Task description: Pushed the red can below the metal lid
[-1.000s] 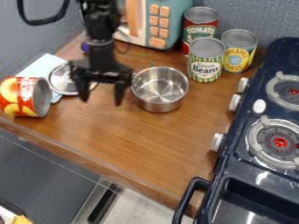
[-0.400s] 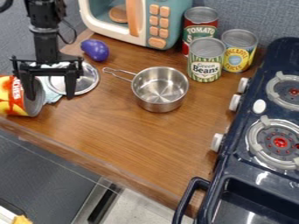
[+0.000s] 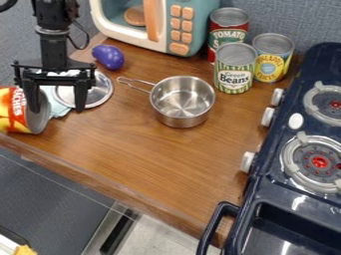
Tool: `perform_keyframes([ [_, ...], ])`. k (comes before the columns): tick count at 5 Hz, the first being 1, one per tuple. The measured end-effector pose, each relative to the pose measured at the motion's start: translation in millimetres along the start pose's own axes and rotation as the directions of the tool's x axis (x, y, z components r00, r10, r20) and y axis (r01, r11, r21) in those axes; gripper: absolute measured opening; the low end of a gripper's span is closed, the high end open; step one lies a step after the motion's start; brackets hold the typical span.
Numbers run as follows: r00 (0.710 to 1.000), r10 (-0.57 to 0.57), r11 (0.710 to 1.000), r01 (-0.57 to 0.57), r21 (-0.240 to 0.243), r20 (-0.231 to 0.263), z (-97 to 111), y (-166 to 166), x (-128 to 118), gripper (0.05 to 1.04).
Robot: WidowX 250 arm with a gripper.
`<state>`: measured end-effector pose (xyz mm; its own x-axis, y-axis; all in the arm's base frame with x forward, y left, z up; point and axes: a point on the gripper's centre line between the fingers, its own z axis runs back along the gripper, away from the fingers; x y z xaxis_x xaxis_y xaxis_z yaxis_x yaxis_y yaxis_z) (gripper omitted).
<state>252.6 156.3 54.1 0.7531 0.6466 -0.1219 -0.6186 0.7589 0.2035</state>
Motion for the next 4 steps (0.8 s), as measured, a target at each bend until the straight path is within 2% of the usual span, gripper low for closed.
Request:
perform_keyframes([
  [1,0.996,-0.078,0.996,0.076,0.050,0.041,4,-16,1,1.001],
  [2,0.985,-0.150,0.989,0.148,0.027,0.084,3,-28,3,1.001],
  [3,0.928,-0.332,0.943,0.331,0.036,0.170,0,-67,-2,1.001],
  [4,0.890,-0.381,0.922,0.386,0.030,0.251,11,-84,-9,1.001],
])
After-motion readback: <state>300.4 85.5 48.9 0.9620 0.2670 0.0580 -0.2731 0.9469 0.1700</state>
